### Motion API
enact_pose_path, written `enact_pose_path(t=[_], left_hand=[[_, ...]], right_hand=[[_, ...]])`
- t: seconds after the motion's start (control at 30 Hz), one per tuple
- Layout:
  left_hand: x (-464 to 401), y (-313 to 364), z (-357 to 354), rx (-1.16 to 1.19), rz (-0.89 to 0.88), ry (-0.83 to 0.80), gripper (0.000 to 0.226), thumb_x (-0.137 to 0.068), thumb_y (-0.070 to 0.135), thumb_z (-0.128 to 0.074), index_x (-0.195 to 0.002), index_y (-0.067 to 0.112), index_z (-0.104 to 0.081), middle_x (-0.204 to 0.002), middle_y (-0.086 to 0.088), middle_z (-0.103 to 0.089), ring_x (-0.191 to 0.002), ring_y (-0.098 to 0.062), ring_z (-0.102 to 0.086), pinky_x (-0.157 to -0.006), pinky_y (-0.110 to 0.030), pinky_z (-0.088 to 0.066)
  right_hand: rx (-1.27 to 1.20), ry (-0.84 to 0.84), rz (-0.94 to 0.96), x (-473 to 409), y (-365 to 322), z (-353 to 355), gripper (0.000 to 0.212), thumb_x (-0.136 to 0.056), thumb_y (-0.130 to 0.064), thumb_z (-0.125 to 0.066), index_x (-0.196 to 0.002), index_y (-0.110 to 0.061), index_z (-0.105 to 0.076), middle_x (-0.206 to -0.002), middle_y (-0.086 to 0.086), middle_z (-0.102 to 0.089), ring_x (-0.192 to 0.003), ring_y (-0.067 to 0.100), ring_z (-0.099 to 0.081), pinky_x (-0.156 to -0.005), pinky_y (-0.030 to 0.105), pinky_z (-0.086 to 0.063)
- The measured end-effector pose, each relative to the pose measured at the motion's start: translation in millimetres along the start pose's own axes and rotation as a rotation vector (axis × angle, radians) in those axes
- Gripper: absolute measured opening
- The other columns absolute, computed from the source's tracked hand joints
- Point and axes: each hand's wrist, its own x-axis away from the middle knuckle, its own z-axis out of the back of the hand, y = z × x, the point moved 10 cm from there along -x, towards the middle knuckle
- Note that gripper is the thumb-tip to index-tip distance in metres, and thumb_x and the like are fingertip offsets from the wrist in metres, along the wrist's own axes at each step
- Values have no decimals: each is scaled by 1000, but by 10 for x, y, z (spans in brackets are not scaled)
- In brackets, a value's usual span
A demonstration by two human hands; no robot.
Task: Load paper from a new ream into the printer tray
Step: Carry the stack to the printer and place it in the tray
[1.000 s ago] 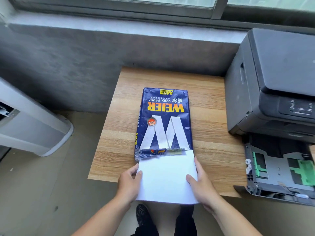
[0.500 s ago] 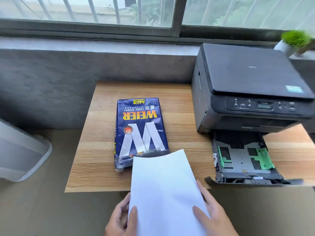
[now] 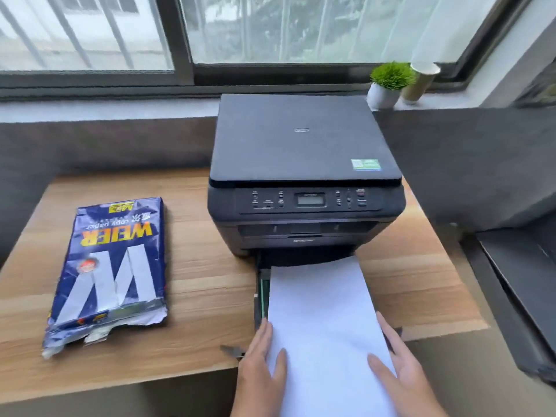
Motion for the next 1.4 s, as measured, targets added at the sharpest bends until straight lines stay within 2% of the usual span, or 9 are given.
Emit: enact_pose_path(t=[0.07,0.17,0.33,0.67,0.77,0.93,1.07,1.23,1.4], left_hand=[[-73,26,-307,-98,-14,-5,56,-84,6,-69,-136,6,-49,-146,2,-43,-132,0,-40,-95,6,-22],[-70,32,-503,-179,-2,38,53,-83,2,-70,-132,4,-53,-144,0,-45,-132,-16,-45,-94,7,-22],[16,140,-463,-260,-66,131,55,-78,0,-75,-130,7,-58,-141,7,-51,-129,7,-40,-99,-1,-30],[63,118,-402,-230,-23,206,53,-79,1,-73,-129,11,-59,-143,37,-32,-128,10,-40,-100,-3,-31],[-40,161,-378,-203,-8,180,53,-83,4,-70,-133,11,-55,-143,36,-38,-130,12,-37,-100,-1,-29],[-137,407,-372,-163,-79,146,54,-86,5,-66,-137,15,-50,-148,26,-39,-135,4,-35,-108,-11,-29],[-116,613,-402,-176,-213,129,57,-84,-4,-66,-136,9,-49,-151,2,-43,-137,-7,-39,-108,-17,-34],[-221,179,-390,-105,37,137,51,-89,10,-64,-137,18,-50,-145,34,-38,-132,13,-32,-104,-3,-24],[-394,96,-402,-133,102,124,48,-91,13,-63,-136,18,-51,-145,29,-36,-127,23,-29,-96,6,-21]], right_hand=[[66,-23,-16,-200,67,209,67,-93,7,-56,-138,-41,-42,-124,-36,-64,-121,-10,-57,-104,16,-44],[49,-96,-53,-412,111,285,63,-96,6,-52,-139,-36,-36,-134,-32,-48,-108,-32,-48,-89,-4,-39],[23,-188,-90,-537,357,265,65,-96,4,-54,-147,-31,-33,-136,-37,-50,-117,-29,-44,-91,-4,-35],[46,-254,-48,-670,269,191,66,-97,1,-53,-151,-30,-30,-146,-31,-36,-122,-33,-33,-93,-8,-27],[39,-229,-32,-752,183,149,67,-96,3,-54,-150,-29,-33,-147,-26,-42,-124,-28,-38,-102,-1,-31],[12,-174,-11,-806,118,172,67,-95,3,-55,-149,-34,-37,-149,-19,-50,-136,-5,-44,-122,38,-29],[-4,-157,18,-774,74,227,68,-96,2,-56,-148,-37,-38,-149,-18,-52,-139,3,-45,-119,36,-32],[31,-163,-33,-862,164,151,68,-96,-3,-57,-146,-45,-38,-151,-16,-49,-140,4,-44,-122,45,-29],[6,-121,-80,-1010,140,126,69,-95,-1,-59,-132,-58,-46,-145,-11,-57,-135,8,-51,-119,52,-33]])
